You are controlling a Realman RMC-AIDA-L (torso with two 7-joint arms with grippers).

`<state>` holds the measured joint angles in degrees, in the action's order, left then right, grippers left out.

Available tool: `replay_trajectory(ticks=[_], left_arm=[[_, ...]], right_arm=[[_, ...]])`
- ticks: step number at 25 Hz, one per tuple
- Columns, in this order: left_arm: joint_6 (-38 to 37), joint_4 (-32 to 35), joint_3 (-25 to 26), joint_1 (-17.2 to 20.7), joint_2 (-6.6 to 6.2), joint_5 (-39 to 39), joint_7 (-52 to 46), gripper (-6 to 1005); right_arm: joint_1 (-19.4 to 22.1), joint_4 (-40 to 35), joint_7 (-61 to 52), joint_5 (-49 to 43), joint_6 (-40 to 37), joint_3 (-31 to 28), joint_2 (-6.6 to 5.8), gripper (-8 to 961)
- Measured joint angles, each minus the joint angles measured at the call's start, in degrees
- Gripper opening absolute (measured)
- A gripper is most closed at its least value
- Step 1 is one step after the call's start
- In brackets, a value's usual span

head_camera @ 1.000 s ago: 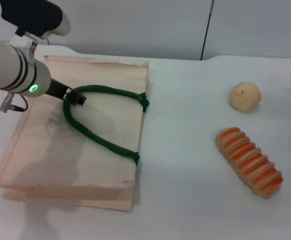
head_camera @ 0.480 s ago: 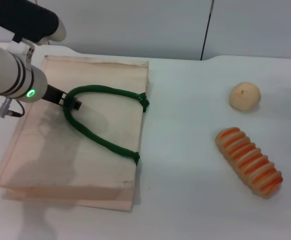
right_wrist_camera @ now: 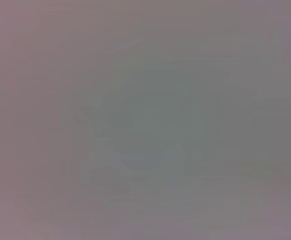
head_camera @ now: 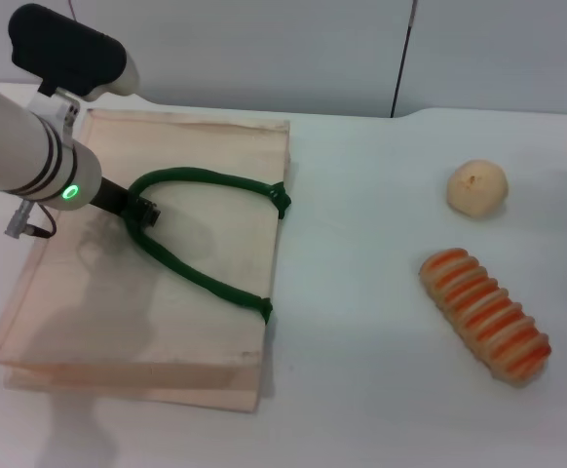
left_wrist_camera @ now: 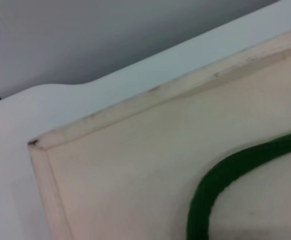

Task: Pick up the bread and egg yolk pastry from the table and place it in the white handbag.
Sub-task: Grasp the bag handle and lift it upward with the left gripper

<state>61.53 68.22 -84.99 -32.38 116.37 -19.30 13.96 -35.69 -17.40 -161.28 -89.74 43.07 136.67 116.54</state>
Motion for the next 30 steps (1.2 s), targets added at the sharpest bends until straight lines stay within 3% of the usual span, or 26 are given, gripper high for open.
replay_trajectory(ticks=[9,15,18,30], left_arm=[[-1.34,-1.38,-0.12,-0.89,0.0,-0.13,-0.22,429],[-1.52,-0.28,-1.3,-0.94,0.05,-0.21,-0.16,256],[-1.57,2.46,-2.46,-0.44,0.07,-0.27,-0.09,178],[3.94,19.01,-2.92,3.3,-0.31,0.26,0.58,139]], right_arm=[[-0.08,0.0,0.0,0.0,0.0,0.0,0.0,860],[-0.16,0.0,0.0,0.0,0.0,0.0,0.0,860],[-0.17,0.0,0.0,0.0,0.0,0.0,0.0,860],[0.6,-0.5,0.17,-0.21,0.0,0.27,0.0,854]])
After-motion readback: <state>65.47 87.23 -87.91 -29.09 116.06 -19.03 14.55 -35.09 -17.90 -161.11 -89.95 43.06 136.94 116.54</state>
